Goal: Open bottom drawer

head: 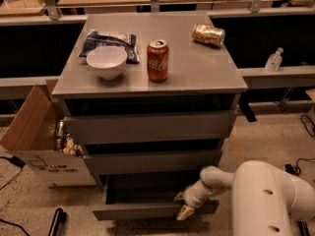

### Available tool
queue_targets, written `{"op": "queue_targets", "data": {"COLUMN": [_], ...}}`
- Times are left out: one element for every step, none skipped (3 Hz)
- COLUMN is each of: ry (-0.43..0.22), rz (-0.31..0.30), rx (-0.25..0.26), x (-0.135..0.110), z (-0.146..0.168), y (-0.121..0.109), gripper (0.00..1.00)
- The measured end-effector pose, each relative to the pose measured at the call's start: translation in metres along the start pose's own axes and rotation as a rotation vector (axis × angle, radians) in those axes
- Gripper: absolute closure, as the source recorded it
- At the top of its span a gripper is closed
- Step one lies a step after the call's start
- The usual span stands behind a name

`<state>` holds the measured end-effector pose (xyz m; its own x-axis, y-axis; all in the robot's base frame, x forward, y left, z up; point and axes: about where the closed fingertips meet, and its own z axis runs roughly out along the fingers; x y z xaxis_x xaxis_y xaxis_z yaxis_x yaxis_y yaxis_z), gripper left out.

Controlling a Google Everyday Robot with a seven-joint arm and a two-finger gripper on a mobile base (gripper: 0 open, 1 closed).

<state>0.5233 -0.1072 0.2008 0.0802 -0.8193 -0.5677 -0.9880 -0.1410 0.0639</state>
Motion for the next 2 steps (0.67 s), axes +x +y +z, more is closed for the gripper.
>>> {"op": "queue_targets", "data": {"ry": [-0.014, -0.038], "rz": [-0.009, -0.031], "rx": [-0.039, -0.054], "x": [-0.009, -0.02], "z": [0.005, 0.002], "y": [0.021, 0.036], "gripper": [0.44, 0.41]}}
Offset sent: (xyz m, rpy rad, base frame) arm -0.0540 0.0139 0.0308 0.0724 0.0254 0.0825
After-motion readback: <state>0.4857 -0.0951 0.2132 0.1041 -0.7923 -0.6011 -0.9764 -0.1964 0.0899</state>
